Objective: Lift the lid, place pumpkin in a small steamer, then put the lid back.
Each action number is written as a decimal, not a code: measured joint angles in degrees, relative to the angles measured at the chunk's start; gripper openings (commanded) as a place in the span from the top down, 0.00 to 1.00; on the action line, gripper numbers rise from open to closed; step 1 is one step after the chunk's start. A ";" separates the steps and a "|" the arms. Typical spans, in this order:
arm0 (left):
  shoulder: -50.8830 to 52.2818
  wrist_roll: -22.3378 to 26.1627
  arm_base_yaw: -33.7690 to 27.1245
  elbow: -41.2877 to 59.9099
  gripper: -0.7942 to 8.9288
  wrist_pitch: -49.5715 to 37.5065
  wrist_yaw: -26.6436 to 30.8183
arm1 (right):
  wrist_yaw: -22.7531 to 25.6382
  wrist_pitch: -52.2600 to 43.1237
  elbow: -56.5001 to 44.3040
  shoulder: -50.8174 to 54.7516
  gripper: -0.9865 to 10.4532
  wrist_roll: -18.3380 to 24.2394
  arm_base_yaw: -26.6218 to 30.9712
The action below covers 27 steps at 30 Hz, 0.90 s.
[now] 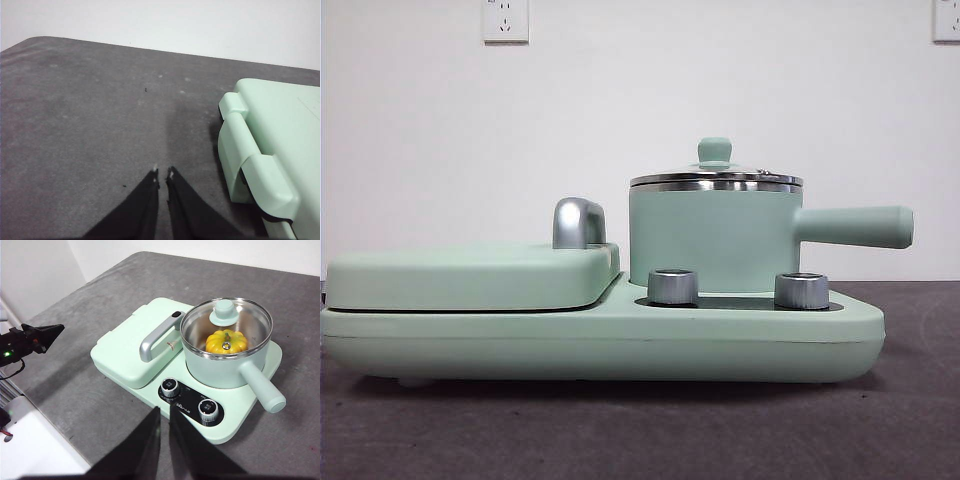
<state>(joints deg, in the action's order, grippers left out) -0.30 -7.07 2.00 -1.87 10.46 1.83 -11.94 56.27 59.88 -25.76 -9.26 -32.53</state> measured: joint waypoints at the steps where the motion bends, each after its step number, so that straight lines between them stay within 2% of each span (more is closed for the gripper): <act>1: 0.00 0.00 0.00 0.00 0.88 0.00 0.00 | 0.00 0.00 0.00 -0.02 0.89 0.02 0.00; 5: 0.00 0.00 0.00 0.00 0.88 0.00 0.00 | 0.02 -0.02 0.00 -0.02 0.89 0.02 0.24; 9: 0.00 0.00 0.00 0.00 0.88 0.00 0.00 | -1.25 -0.09 -0.07 0.00 0.89 0.02 3.56; 14: 0.00 0.00 0.00 0.00 0.88 0.00 0.00 | -1.33 -1.20 -3.15 0.83 0.89 0.09 13.03; 17: 0.00 0.00 0.00 0.00 0.88 0.00 0.00 | 0.22 -3.82 -8.22 3.43 0.89 0.37 18.82; 23: 0.00 0.00 0.00 0.00 0.88 0.00 0.00 | 4.72 -19.58 -24.55 11.89 0.90 1.07 26.64; 27: 0.00 0.00 0.00 0.00 0.88 0.00 0.00 | 6.14 -32.81 -37.09 17.05 0.90 4.85 28.74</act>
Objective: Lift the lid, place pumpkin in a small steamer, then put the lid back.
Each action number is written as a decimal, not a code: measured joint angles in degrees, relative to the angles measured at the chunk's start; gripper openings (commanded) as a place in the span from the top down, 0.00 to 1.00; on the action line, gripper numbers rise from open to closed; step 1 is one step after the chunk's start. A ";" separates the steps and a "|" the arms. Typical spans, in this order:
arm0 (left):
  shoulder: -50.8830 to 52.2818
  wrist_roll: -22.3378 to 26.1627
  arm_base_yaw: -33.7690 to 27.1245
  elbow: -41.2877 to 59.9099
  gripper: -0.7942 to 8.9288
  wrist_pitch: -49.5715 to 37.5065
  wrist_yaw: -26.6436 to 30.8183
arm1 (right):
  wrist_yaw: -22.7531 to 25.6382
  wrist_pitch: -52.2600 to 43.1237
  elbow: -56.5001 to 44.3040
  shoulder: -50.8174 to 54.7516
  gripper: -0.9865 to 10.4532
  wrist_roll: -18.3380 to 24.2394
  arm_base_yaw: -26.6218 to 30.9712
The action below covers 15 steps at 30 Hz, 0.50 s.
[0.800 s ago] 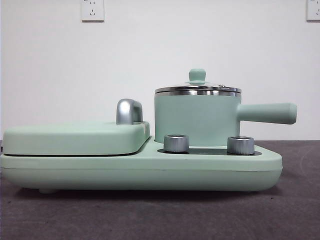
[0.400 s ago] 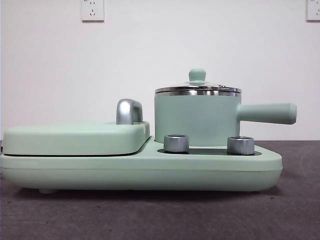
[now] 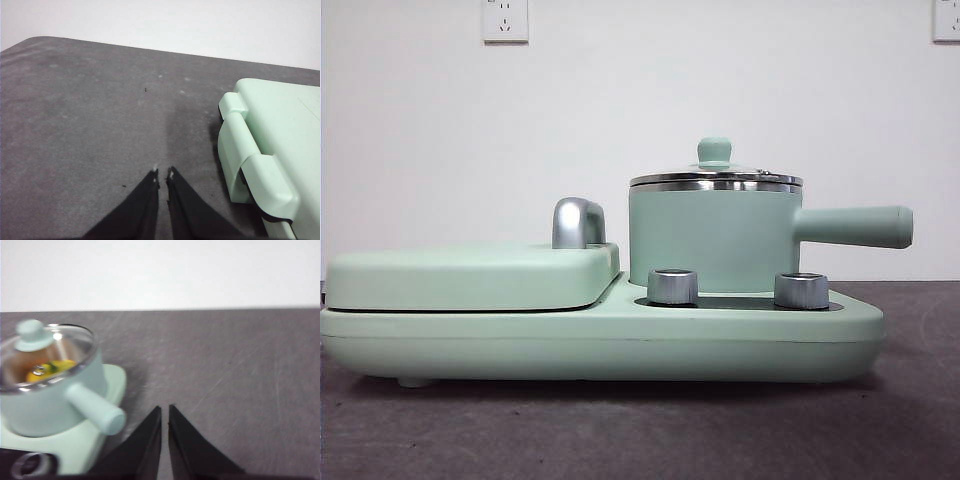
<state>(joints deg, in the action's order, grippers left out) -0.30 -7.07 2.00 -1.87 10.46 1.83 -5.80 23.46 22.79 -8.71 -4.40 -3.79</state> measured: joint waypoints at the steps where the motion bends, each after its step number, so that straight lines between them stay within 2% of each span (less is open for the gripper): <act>1: 0.00 0.00 0.00 0.00 0.88 0.00 0.00 | 0.00 -3.10 -2.91 1.05 0.90 1.46 0.24; 6: 0.00 0.02 0.00 0.00 0.88 0.02 0.00 | 0.22 -14.43 -13.53 3.74 0.90 6.40 0.92; 10: 0.00 0.00 0.00 0.00 0.88 0.00 0.00 | 3.04 -16.02 -17.84 4.74 0.90 7.48 1.25; 15: 0.00 0.00 0.00 0.00 0.88 0.00 0.00 | 4.22 -16.11 -20.92 6.12 0.90 7.63 1.31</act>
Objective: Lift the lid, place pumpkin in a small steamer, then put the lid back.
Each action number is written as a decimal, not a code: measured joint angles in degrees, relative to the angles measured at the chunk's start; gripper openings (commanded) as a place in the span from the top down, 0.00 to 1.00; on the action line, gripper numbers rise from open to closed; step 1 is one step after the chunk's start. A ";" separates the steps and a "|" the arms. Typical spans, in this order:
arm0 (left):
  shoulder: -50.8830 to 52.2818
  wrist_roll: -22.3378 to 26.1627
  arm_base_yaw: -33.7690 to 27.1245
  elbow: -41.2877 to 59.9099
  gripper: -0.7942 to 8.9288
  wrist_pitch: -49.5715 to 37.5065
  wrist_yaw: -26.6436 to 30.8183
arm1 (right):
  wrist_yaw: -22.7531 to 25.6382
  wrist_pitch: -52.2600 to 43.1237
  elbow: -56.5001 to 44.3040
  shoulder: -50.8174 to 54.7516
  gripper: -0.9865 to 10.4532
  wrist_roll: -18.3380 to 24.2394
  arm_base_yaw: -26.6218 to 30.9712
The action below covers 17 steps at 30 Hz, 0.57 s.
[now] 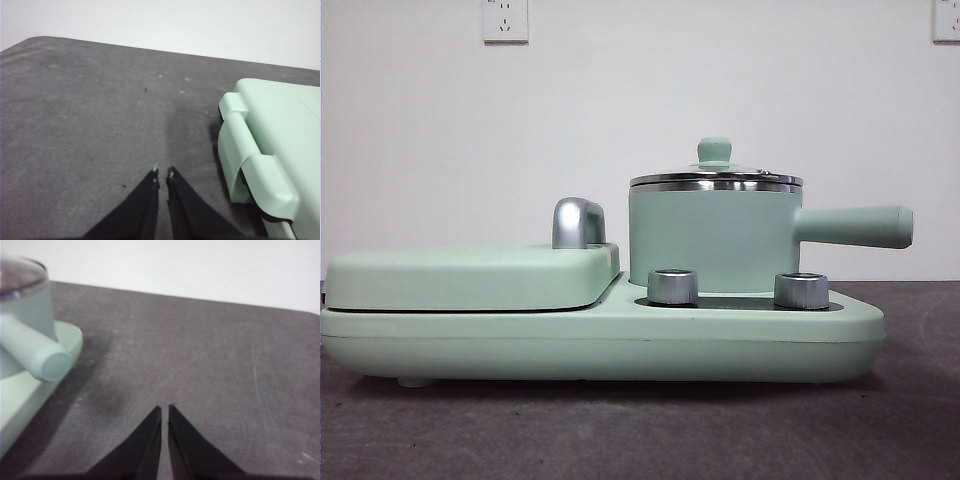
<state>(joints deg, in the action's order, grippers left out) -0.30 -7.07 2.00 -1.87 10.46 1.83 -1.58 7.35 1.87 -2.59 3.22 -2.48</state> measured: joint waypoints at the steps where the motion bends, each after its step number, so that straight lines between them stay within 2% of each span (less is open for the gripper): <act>1: 0.00 0.02 0.00 0.00 0.88 0.00 0.00 | 0.11 -0.17 -0.39 0.26 0.90 0.00 0.00; 9: 0.00 0.02 0.00 0.00 0.88 0.00 0.00 | 2.89 2.25 -0.94 2.27 0.90 -0.02 0.00; 17: 0.00 0.00 0.00 0.00 0.88 0.00 0.00 | 2.97 2.25 -0.94 2.29 0.90 -0.37 0.00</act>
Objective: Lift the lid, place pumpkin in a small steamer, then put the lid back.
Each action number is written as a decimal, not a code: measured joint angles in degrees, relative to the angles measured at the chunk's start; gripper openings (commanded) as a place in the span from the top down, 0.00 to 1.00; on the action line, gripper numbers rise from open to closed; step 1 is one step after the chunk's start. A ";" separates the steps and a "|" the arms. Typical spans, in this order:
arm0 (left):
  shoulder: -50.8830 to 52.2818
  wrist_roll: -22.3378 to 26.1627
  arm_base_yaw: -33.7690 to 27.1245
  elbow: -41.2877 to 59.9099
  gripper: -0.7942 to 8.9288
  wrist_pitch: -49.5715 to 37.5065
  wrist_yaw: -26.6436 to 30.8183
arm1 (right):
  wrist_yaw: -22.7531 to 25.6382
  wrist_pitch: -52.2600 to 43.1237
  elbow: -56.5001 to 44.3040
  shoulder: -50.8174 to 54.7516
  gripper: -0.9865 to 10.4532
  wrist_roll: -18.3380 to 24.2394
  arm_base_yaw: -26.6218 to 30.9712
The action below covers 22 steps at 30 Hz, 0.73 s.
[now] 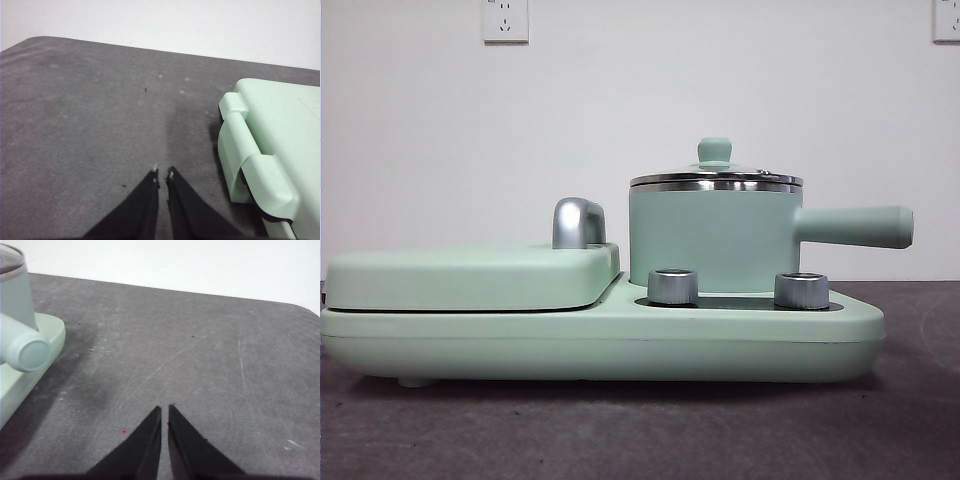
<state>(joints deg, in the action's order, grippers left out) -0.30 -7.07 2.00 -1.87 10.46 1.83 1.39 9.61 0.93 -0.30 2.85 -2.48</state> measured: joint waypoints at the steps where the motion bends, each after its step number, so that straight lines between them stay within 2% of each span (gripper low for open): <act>1: 0.00 0.00 0.00 0.00 0.88 0.00 0.00 | 0.00 0.02 0.00 0.00 0.90 -0.22 0.00; 13: 0.00 0.00 0.00 0.00 0.88 0.00 0.00 | 0.07 -0.11 0.00 0.00 0.90 -4.22 -0.02; 22: 0.00 0.00 0.00 0.00 0.88 0.00 0.00 | 0.07 -0.15 0.00 0.00 0.90 -4.70 -0.02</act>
<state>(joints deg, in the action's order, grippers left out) -0.30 -7.07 2.00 -1.87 10.46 1.83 1.45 9.45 0.93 -0.30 -1.85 -2.50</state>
